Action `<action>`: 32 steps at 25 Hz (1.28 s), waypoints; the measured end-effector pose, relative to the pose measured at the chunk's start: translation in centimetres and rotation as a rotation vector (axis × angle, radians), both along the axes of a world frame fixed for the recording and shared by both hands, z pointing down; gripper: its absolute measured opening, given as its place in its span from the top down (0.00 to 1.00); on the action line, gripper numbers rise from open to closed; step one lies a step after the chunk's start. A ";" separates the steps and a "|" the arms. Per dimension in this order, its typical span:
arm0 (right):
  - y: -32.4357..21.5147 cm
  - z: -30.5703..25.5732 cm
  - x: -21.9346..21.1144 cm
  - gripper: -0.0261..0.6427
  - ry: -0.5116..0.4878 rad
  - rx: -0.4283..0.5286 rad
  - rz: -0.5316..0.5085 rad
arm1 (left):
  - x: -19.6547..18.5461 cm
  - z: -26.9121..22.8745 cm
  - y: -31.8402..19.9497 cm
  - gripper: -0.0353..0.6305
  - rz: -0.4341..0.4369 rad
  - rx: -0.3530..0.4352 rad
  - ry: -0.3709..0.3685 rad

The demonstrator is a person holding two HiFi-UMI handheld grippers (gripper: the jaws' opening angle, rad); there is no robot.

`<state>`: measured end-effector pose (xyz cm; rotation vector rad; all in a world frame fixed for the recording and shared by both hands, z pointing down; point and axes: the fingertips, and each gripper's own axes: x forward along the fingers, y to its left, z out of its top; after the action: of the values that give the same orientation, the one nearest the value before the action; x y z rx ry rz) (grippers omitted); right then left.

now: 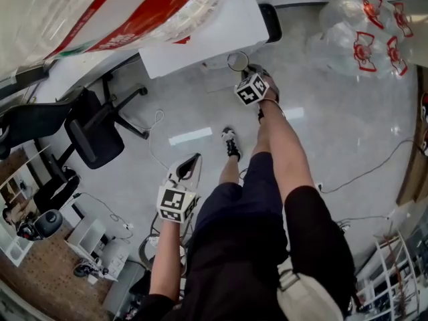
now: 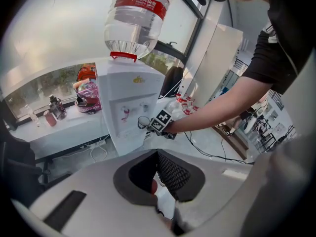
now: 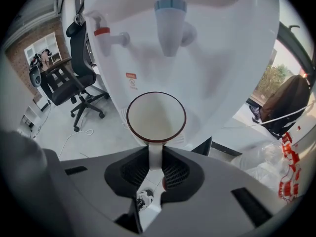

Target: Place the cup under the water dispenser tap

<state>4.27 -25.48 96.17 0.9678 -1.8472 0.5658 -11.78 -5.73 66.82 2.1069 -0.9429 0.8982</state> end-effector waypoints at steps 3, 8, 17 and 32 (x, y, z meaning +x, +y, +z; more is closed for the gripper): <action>-0.2 0.7 0.2 0.88 0.006 -0.013 0.010 | 0.2 0.4 0.3 0.96 0.006 -0.006 -0.001; -0.5 1.4 -0.1 0.88 0.000 -0.023 0.018 | 0.6 0.7 0.8 0.96 0.004 -0.020 0.006; -1.0 2.0 -0.7 0.88 0.009 -0.036 0.024 | 0.7 1.4 1.1 0.96 -0.011 -0.024 0.010; -0.8 1.7 -0.9 0.81 0.039 -0.018 -0.031 | 1.1 1.3 1.4 0.96 -0.043 -0.018 0.031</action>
<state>3.37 -26.26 97.87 0.9301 -1.8166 0.5407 -10.67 -4.28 68.17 2.0719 -0.9579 0.8471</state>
